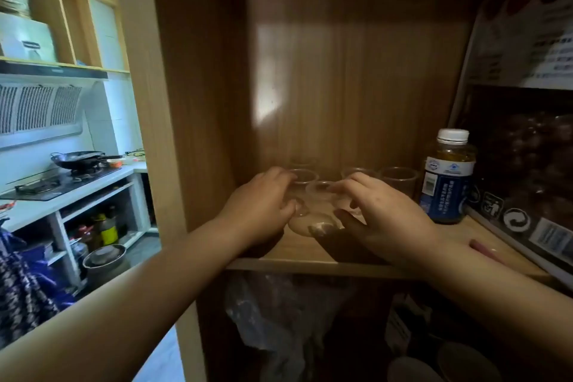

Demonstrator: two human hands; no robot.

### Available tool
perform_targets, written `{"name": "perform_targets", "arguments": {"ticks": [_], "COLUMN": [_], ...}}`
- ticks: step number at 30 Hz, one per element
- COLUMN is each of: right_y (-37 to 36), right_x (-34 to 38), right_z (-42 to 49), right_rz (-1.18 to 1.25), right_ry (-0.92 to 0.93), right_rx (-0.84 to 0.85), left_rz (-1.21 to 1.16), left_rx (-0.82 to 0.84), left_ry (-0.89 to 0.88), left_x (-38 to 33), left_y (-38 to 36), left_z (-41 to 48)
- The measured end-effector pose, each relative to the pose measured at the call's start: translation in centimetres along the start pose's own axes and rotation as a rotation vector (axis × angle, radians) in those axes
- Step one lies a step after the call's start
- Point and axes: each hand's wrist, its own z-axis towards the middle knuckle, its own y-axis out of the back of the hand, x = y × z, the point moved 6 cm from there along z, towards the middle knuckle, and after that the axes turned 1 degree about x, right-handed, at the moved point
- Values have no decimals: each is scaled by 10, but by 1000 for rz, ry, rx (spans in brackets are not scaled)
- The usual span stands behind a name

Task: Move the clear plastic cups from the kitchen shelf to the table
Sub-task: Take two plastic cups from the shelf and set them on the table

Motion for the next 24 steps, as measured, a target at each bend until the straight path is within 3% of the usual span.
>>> {"name": "perform_targets", "arguments": {"ticks": [13,24], "right_y": [14,43], "right_x": [3,50], "right_z": [-8,-43], "right_rz": [-24,-35], "right_ry": [25,46], "right_rx": [-49,-109], "left_rz": [-51,4], "left_rx": [-45,-123], "left_ry": [-6,-96], "left_x": [-12,-28], "left_y": [12,69], "left_z": [-3,-82]}}
